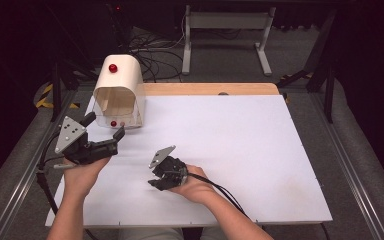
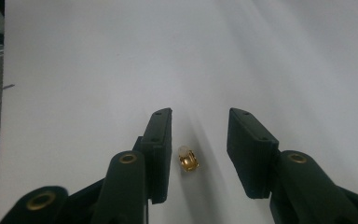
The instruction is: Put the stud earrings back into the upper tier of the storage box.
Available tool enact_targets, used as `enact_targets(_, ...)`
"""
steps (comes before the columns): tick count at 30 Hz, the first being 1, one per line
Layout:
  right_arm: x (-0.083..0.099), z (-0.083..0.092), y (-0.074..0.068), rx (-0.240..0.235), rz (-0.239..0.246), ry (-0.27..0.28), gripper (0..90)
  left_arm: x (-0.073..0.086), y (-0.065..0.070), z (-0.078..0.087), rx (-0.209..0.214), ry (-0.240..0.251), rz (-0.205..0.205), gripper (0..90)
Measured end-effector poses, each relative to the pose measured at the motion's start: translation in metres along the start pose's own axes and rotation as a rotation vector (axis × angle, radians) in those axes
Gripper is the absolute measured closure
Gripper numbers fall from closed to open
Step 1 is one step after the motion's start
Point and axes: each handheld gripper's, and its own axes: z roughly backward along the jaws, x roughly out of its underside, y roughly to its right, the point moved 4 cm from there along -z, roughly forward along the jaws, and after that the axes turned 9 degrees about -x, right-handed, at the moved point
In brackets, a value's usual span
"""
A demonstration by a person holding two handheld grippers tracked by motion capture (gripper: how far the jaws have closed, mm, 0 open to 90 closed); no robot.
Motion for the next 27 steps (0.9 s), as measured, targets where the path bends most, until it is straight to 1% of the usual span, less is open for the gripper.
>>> enact_targets(3,0.002,-0.001,0.000,-0.007,0.000,-0.016,61.8,0.000,0.000,0.000,-0.003,0.005,0.006,3.2)
enact_targets(6,0.003,-0.003,-0.001,-0.010,0.006,-0.034,62.9,0.000,0.000,0.000,-0.001,0.005,0.003,3.3)
enact_targets(9,0.005,-0.006,-0.001,-0.003,0.017,-0.062,63.8,0.000,0.000,0.000,-0.002,0.002,0.001,3.3)
enact_targets(16,0.007,-0.010,0.000,0.008,0.021,-0.085,65.7,0.000,-0.001,0.000,-0.003,0.004,0.002,3.4)
enact_targets(18,0.006,-0.011,-0.001,0.010,0.028,-0.085,67.1,0.000,0.000,0.000,-0.004,0.004,0.005,3.4)
enact_targets(19,0.006,-0.011,-0.002,0.008,0.032,-0.087,69.8,-0.001,0.000,0.000,-0.004,0.004,0.005,3.4)
enact_targets(21,0.006,-0.011,-0.002,0.007,0.035,-0.089,71.6,-0.001,0.000,0.000,-0.003,0.005,0.001,3.4)
enact_targets(24,0.006,-0.012,-0.001,0.001,0.027,-0.087,73.6,-0.001,0.000,0.000,-0.005,0.003,0.000,3.4)
enact_targets(25,0.006,-0.011,0.000,0.005,0.025,-0.087,76.7,-0.001,0.000,0.000,-0.005,0.003,0.001,3.4)
enact_targets(26,0.006,-0.011,0.000,0.005,0.025,-0.087,76.7,-0.001,0.000,0.000,-0.005,0.003,0.001,3.4)
enact_targets(27,0.006,-0.012,0.000,0.009,0.028,-0.090,80.6,-0.001,0.000,0.000,-0.006,0.003,-0.001,3.5)
